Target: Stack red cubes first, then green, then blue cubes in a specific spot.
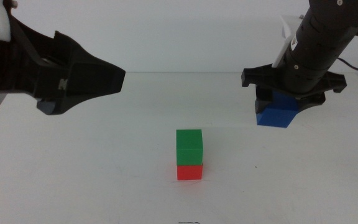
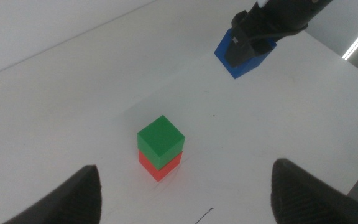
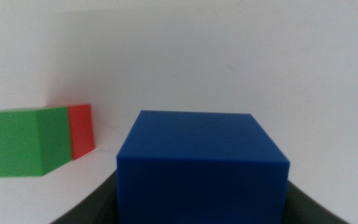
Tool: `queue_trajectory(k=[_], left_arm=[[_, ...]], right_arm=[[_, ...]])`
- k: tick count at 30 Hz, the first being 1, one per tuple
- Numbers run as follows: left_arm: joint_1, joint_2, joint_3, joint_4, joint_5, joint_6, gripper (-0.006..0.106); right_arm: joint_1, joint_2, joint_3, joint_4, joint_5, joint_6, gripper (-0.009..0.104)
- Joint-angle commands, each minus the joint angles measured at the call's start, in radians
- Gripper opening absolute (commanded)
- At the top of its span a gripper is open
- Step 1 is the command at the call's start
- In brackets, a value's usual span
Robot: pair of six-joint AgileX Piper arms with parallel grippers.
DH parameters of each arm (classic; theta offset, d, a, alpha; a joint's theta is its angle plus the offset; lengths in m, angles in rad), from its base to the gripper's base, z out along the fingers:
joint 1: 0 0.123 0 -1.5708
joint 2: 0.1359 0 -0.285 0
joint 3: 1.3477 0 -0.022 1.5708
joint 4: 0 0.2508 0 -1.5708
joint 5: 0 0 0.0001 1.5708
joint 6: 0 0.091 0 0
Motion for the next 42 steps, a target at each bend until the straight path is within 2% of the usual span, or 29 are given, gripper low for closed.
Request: queue_trajectory(k=[1, 6, 9, 14, 23, 42], left_arm=[[0.001, -0.009, -0.027, -0.031, -0.064, 0.000, 0.094], [0.001, -0.009, -0.027, -0.031, -0.064, 0.000, 0.094], [0.001, -0.009, -0.027, -0.031, -0.064, 0.000, 0.094], [0.001, -0.009, -0.027, -0.031, -0.064, 0.000, 0.094], [0.001, -0.009, -0.027, -0.031, -0.064, 0.000, 0.094], [0.001, -0.009, -0.027, -0.031, -0.064, 0.000, 0.094]], right_arm=[[0.005, -0.043, -0.032, 0.012, 0.069, 0.011, -0.001], [0.024, -0.041, -0.031, 0.051, 0.069, 0.054, -0.001], [0.063, -0.038, -0.033, 0.027, 0.068, 0.078, -0.001], [0.150, 0.008, -0.082, -0.050, 0.069, 0.150, -0.001], [0.250, 0.175, -0.292, -0.045, 0.070, 0.171, -0.001], [0.274, 0.251, -0.308, -0.035, 0.063, 0.192, -0.001]])
